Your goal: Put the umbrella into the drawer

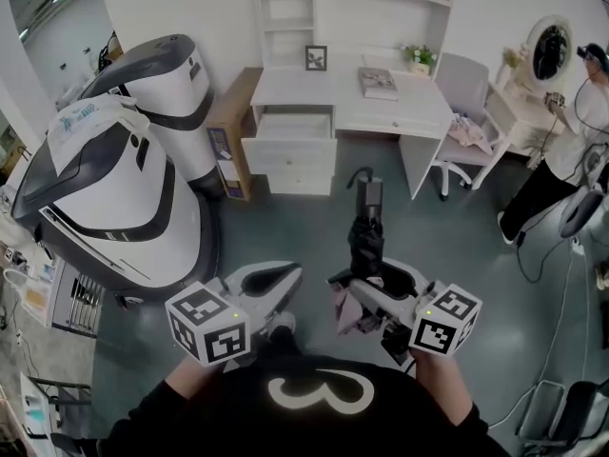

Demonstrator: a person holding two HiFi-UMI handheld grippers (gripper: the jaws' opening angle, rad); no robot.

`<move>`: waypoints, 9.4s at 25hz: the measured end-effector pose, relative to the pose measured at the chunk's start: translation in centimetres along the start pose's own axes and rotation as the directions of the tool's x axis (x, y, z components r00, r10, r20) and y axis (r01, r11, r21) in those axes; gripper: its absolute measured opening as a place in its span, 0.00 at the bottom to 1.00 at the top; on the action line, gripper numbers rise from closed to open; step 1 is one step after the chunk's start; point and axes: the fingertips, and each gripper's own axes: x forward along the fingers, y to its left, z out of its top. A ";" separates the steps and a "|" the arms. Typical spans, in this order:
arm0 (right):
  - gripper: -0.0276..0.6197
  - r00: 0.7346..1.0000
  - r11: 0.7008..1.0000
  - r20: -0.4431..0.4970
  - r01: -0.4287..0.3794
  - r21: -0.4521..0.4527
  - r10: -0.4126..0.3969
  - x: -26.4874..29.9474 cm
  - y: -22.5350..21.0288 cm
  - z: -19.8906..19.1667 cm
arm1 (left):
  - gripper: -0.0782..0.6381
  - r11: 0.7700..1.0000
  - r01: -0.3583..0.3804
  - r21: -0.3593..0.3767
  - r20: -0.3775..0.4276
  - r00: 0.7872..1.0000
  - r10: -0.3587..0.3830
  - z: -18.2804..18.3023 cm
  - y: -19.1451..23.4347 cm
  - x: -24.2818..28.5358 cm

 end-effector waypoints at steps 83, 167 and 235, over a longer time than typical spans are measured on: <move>0.40 0.946 0.997 -0.324 0.019 0.074 0.006 53.1 -42.1 13.3 | 0.12 0.955 -0.191 -0.226 -0.151 0.976 0.159 15.5 64.3 22.4; 0.50 0.226 0.942 -0.946 -0.190 -0.277 -0.233 65.1 -66.8 -14.6 | 0.12 0.858 -0.398 -0.323 -0.304 0.903 0.304 11.0 78.4 23.8; 0.05 0.993 0.979 -0.087 0.066 -0.191 -0.083 50.9 -37.9 17.3 | 0.12 0.982 -0.131 -0.133 -0.028 0.991 0.129 17.9 59.8 21.9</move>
